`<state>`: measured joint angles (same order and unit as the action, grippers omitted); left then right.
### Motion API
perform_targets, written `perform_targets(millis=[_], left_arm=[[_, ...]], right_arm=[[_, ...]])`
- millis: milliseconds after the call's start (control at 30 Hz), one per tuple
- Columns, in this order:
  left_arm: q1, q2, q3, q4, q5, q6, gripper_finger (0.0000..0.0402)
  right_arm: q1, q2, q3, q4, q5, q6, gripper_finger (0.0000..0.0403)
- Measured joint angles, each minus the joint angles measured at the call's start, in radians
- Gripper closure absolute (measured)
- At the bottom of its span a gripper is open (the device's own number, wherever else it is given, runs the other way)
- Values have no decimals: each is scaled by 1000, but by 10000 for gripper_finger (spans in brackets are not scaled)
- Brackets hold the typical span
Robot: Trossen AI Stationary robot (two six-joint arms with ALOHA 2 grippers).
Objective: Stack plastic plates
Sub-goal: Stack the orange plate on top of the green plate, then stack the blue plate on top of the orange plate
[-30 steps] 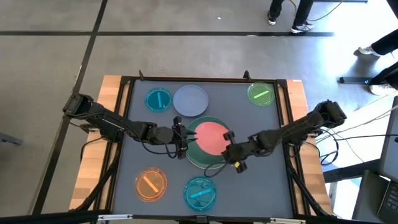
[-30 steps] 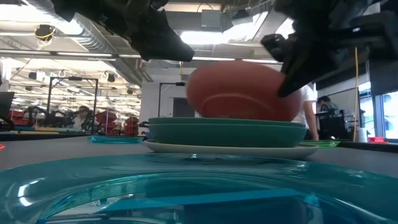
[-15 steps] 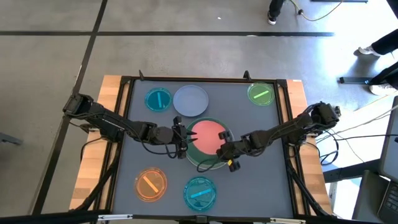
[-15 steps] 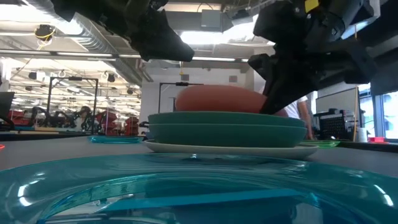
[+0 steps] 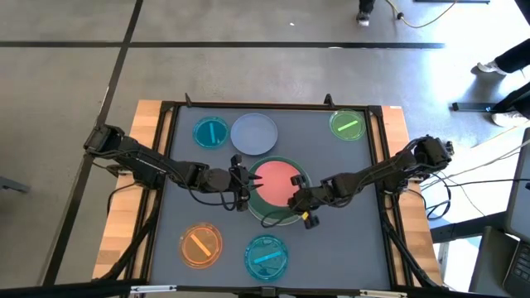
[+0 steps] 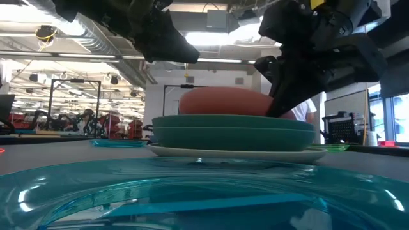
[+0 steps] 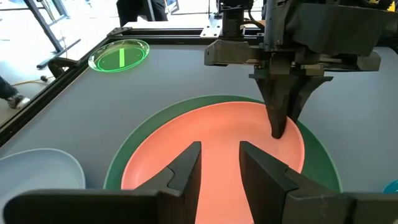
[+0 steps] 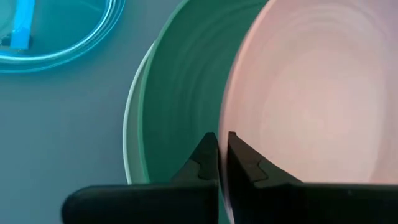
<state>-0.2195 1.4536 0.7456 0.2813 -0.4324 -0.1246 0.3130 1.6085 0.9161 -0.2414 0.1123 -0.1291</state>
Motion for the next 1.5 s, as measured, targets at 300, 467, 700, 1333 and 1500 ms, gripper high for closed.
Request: perform_targets(millis=[300,467,700,1333,1500], left_arm=[[0,0,0,-2,10,-4,300],[0,0,0,-3,11,-4,300],[25,0,7,-6,13,-4,300],[410,-1,126,-260,99,-40,269],[542,-1,126,-324,101,-109,235]], right_arm=[[1,1,0,9,-9,20,307],[2,-60,-1,-56,-17,-8,245],[2,-281,-49,-120,-106,-33,220],[0,-777,-362,71,213,-105,220],[0,-777,-363,158,265,-204,220]])
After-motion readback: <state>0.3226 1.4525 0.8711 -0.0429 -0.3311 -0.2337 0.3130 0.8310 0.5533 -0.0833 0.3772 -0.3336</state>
